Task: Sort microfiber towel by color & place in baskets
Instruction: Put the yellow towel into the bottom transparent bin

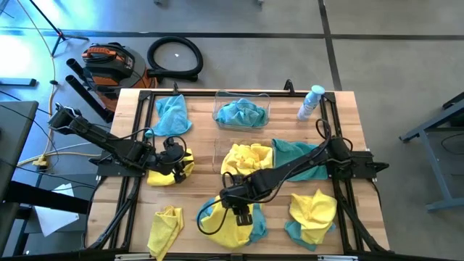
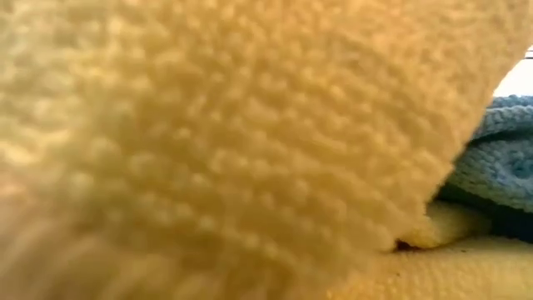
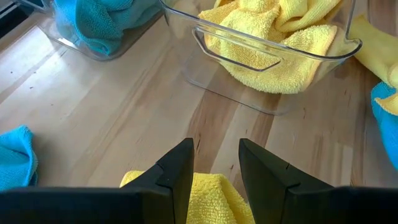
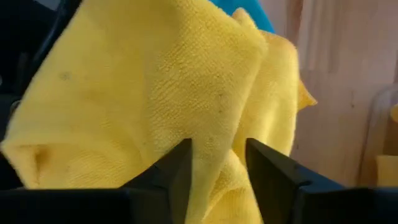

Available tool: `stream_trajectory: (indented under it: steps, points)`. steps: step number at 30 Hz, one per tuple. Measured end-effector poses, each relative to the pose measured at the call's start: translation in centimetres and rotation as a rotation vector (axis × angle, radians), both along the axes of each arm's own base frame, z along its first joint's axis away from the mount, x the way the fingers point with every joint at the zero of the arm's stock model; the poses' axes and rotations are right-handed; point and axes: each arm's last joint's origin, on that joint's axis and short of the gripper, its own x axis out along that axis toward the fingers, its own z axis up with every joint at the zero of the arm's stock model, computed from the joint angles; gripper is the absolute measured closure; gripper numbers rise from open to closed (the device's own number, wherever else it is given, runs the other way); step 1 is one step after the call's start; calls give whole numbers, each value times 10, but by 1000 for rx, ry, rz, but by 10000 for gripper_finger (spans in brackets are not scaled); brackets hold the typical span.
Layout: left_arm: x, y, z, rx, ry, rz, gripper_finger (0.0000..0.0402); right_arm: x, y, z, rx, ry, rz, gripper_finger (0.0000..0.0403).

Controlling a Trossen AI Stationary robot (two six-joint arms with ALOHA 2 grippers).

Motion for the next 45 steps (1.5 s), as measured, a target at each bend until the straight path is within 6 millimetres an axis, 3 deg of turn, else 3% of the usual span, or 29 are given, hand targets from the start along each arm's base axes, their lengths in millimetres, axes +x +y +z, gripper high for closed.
stream_trajectory:
  steps: [7, 16, 22, 35, 45]
  points:
    - [0, 0, 0, -2, -1, 2, 284, -1, 7, 1, 49, -3, 93, 389]
    - [0, 0, 0, -4, -1, 3, 284, 0, 12, 14, 36, -40, 66, 400]
    - [0, 0, 0, -4, -1, 4, 284, 2, 10, 15, 49, -37, 25, 375]
    - [0, 0, 0, -4, -2, 4, 284, 2, 10, 15, 79, -27, 3, 274]
    - [0, 0, 0, -5, -2, 5, 284, 3, 14, 18, 182, -20, -1, 263]
